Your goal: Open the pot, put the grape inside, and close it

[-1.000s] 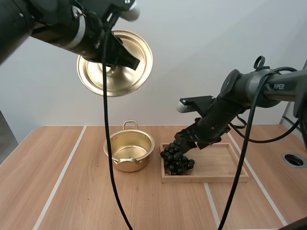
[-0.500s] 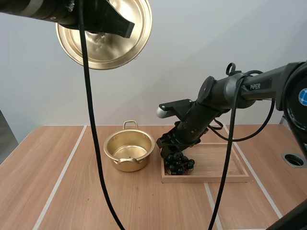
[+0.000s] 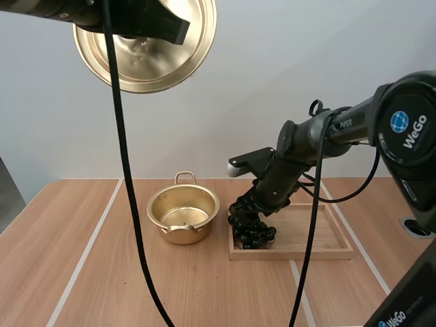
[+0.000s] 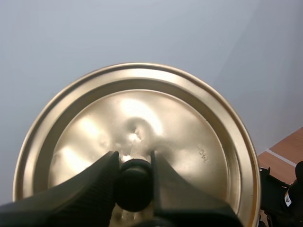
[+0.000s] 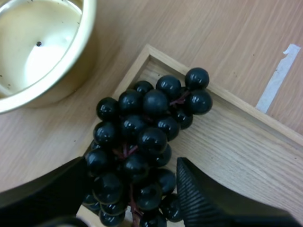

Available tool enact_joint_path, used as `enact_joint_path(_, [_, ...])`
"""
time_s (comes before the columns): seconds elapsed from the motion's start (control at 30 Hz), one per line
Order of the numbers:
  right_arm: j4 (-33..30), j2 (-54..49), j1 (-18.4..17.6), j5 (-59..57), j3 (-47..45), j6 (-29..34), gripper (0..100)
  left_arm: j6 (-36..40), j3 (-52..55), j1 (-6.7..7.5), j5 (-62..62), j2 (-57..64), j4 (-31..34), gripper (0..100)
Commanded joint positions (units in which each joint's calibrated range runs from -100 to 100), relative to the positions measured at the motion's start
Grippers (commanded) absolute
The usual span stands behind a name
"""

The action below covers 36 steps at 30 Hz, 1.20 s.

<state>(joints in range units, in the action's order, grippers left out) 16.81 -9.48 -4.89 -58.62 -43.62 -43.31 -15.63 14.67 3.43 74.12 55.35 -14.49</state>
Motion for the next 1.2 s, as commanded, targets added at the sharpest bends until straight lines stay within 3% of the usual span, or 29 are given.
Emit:
enact_joint_path(0.0, [-0.89, 1.73, -0.07, 0.55, 0.38, 0.30, 89, 0.54, -0.54, -0.03, -1.29, 0.48, -1.15, 0])
enact_joint_path(0.3, [-1.57, 8.76, -0.46, 1.43, 0.38, 0.17, 89, 0.54, -0.54, -0.03, -1.29, 0.48, -1.15, 0])
enact_joint_path(0.4, [-1.72, 9.74, -0.72, 1.43, 0.38, 0.17, 84, 0.54, -0.54, -0.03, -1.29, 0.48, -1.15, 0])
enact_joint_path(0.5, [-1.60, 9.91, -0.72, 1.28, 0.38, 0.17, 62, 0.54, -0.54, -0.03, -1.29, 0.48, -1.15, 0])
enact_joint_path(0.57, [-1.60, 9.91, -0.72, 1.28, 0.38, 0.17, 38, 0.54, -0.54, -0.03, -1.29, 0.48, -1.15, 0])
enact_joint_path(0.63, [-1.60, 9.91, -0.72, 1.10, 0.38, 0.17, 1, 0.54, -0.54, -0.03, -1.29, 0.48, -1.15, 0])
enact_joint_path(1.0, [-1.60, 9.24, -0.72, -2.78, 0.38, 0.17, 0, 0.54, -0.54, -0.03, -1.29, 0.48, -1.15, 0])
enact_joint_path(1.17, [-1.72, 4.18, -0.72, -2.45, 0.38, 0.17, 0, 0.54, -0.54, -0.03, -1.29, 0.48, -1.15, 0])
